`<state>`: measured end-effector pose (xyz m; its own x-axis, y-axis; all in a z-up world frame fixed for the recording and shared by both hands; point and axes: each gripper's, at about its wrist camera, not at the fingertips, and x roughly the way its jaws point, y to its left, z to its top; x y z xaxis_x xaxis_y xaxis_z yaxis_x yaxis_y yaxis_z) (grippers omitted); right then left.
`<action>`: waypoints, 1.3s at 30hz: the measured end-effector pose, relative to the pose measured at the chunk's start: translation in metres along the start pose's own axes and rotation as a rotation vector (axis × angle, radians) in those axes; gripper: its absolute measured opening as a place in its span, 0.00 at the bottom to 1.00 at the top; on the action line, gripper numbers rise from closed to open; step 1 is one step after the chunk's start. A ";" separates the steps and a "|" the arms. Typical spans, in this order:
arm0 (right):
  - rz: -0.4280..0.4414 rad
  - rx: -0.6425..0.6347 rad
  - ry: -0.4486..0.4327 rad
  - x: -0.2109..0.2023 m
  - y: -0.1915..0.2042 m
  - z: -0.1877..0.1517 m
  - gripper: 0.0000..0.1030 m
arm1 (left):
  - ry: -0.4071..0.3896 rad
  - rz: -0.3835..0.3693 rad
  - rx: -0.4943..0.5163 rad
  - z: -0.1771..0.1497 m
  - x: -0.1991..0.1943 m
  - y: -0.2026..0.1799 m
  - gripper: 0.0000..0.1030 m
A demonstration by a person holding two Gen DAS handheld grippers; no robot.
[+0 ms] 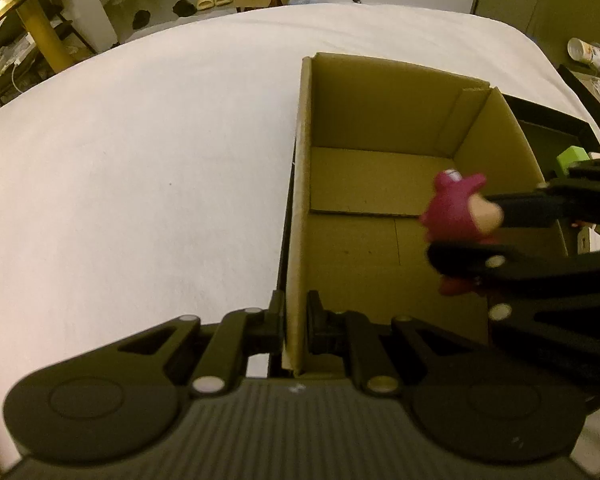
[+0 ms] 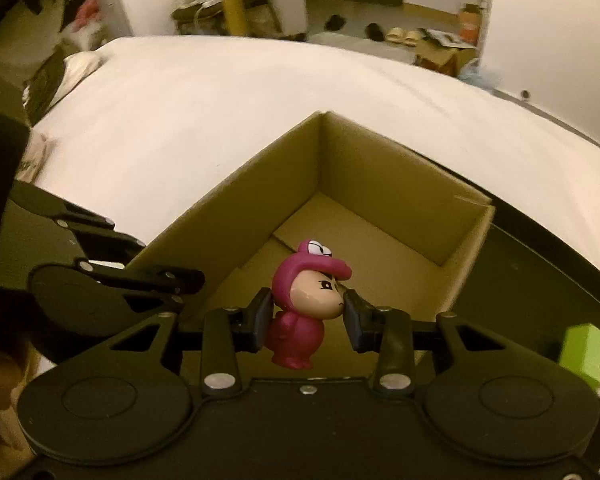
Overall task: Organize rigid objects
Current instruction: 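Carry the pink doll into the box and open the right gripper, then move the right tool back toward the white plug charger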
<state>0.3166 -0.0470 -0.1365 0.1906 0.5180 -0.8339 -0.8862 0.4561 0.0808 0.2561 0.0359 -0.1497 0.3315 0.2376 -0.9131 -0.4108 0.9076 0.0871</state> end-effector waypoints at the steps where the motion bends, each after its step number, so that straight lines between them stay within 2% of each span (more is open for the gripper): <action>1: 0.022 -0.005 -0.001 0.003 -0.001 0.001 0.37 | 0.000 0.000 0.000 0.000 -0.001 0.002 0.09; 6: 0.071 -0.045 0.009 0.012 -0.001 -0.001 0.37 | -0.002 -0.003 0.004 0.001 0.001 0.013 0.09; 12: 0.073 -0.109 0.026 0.019 0.002 0.003 0.37 | -0.002 -0.004 0.004 0.004 0.007 0.017 0.09; 17: 0.076 -0.132 0.050 0.023 0.001 0.010 0.43 | 0.000 -0.009 -0.001 0.004 0.007 0.019 0.09; 26: 0.077 -0.104 0.032 0.016 -0.005 0.014 0.50 | -0.004 -0.003 0.008 0.003 0.008 0.019 0.09; 32: 0.064 -0.044 -0.018 -0.009 -0.016 0.012 0.54 | -0.006 0.002 0.011 0.002 0.009 0.017 0.09; 39: 0.024 0.022 -0.061 -0.043 -0.032 -0.008 0.57 | -0.008 -0.006 0.032 -0.001 0.006 0.013 0.09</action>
<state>0.3330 -0.0894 -0.1075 0.1955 0.5714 -0.7971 -0.8816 0.4585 0.1124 0.2520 0.0488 -0.1547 0.3409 0.2345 -0.9104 -0.3817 0.9195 0.0939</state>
